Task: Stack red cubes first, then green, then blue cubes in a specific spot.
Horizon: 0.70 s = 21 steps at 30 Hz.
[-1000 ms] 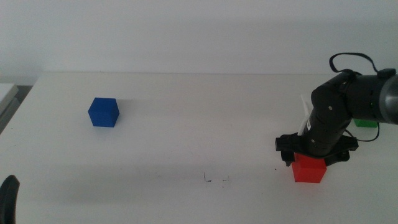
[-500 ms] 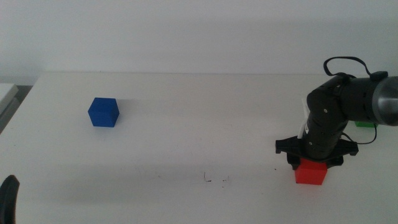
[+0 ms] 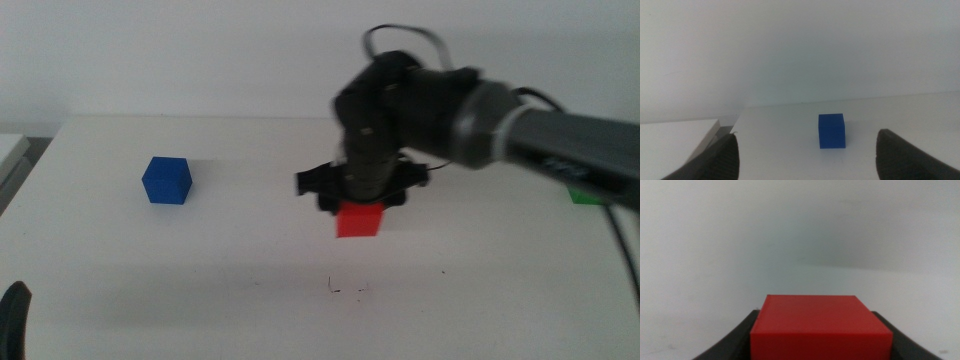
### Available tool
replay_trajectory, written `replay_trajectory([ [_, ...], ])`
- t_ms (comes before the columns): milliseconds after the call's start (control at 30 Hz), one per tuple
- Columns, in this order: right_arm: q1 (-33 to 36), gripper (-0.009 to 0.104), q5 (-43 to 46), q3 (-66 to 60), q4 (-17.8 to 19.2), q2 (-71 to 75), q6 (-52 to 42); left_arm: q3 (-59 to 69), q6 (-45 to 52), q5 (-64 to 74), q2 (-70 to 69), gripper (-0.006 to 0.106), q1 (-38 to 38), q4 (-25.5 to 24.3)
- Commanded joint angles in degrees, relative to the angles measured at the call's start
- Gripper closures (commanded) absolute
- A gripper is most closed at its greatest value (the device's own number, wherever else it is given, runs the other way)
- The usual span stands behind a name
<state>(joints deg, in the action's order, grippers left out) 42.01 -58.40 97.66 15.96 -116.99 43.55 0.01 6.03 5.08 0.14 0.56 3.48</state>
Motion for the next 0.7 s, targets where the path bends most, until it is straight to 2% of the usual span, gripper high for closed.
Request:
replay_trajectory([
  [0, 1.8, 0.092, -3.7, 4.2, -0.1, -2.8, 1.4, 0.0, 0.0, -0.6, -0.1, 0.007, 0.0, 0.0],
  [200, 3.1, 0.092, -5.7, 6.3, -1.7, -6.5, 3.1, 0.0, 0.0, -0.6, -0.1, 0.007, 0.0, 0.0],
  [667, 2.5, 0.091, -4.5, 1.9, -1.2, -8.0, 7.4, 0.0, 0.0, -0.6, -0.1, 0.007, 0.0, 0.0],
])
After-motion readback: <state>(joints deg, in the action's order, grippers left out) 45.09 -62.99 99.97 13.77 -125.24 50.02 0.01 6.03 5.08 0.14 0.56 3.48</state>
